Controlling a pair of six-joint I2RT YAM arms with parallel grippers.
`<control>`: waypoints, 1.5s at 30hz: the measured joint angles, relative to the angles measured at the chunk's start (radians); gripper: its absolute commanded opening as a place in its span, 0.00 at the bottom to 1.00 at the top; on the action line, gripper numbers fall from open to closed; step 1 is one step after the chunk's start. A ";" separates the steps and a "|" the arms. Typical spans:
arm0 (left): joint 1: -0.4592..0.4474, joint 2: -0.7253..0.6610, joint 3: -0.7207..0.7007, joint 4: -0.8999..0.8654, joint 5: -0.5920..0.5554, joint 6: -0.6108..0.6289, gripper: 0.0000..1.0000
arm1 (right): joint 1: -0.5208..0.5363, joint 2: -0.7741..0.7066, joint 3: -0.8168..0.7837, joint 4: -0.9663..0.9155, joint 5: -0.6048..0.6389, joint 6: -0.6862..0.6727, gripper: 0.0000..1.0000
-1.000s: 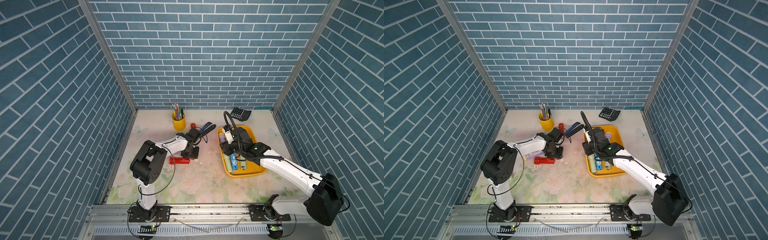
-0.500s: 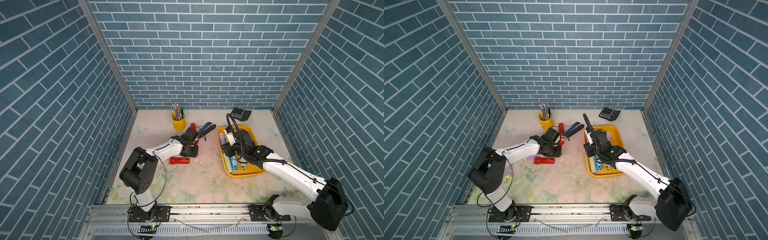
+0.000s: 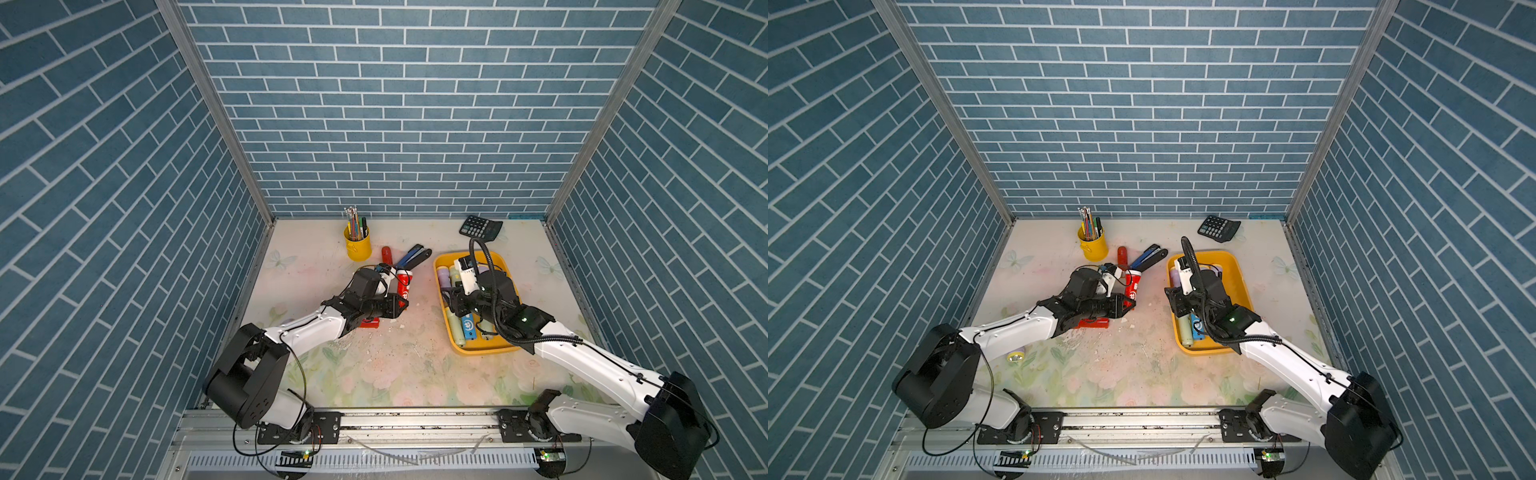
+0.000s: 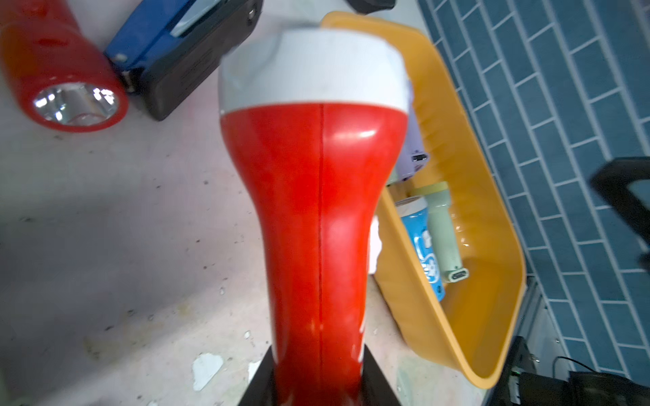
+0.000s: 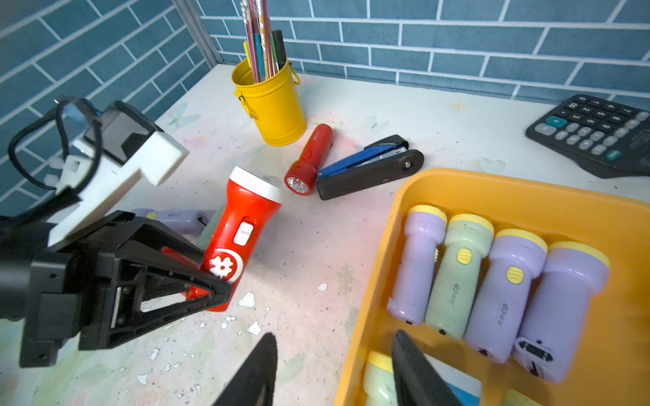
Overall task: Put the flashlights into the storage boxes
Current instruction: Pick up the flashlight from the center of the board, then place the flashlight at the storage box.
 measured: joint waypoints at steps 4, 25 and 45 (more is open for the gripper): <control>0.000 -0.061 -0.076 0.163 0.040 -0.002 0.17 | 0.000 -0.019 -0.016 0.064 -0.038 0.000 0.54; -0.002 -0.191 -0.108 0.143 -0.114 0.101 0.17 | 0.001 0.002 -0.031 0.129 -0.073 0.208 0.53; -0.002 -0.202 -0.103 0.002 -0.261 0.186 0.17 | 0.177 0.169 -0.004 0.208 0.089 0.583 0.60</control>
